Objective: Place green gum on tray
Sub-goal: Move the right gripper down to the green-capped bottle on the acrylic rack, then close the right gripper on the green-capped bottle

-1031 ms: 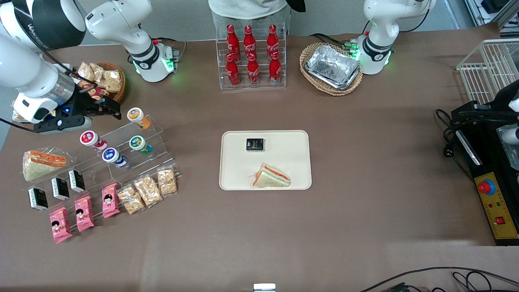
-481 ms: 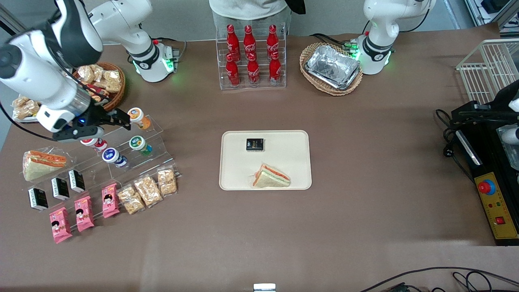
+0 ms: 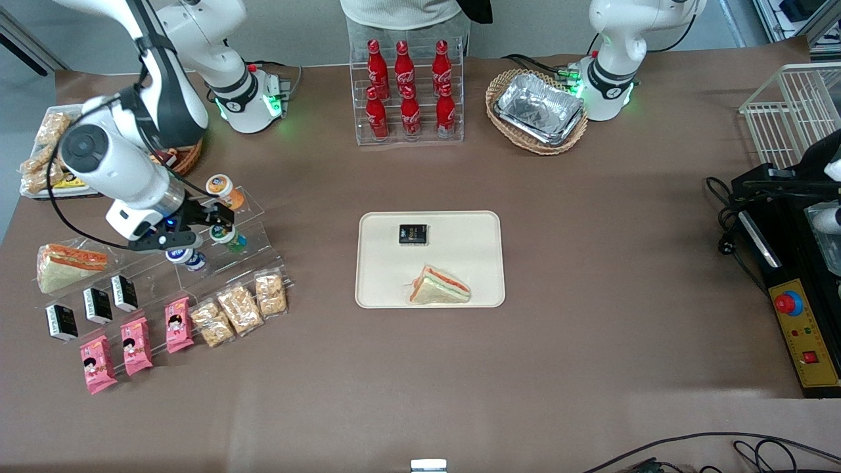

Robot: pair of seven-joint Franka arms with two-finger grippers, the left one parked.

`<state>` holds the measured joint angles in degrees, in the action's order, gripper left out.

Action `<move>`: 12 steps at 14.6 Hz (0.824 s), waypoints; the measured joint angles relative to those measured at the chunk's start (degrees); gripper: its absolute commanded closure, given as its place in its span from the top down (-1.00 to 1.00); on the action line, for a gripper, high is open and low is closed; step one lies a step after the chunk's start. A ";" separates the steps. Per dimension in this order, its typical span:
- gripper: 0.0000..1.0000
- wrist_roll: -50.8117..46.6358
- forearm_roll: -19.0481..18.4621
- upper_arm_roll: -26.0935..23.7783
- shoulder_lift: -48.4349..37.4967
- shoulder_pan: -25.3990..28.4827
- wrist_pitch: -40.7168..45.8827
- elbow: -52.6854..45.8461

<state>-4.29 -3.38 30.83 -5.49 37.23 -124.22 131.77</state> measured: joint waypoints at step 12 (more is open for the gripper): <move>0.81 -0.20 0.01 0.41 3.88 -0.24 -9.02 5.98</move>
<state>-4.49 -3.36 31.23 -1.61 36.98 -133.24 137.75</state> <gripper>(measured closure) 0.031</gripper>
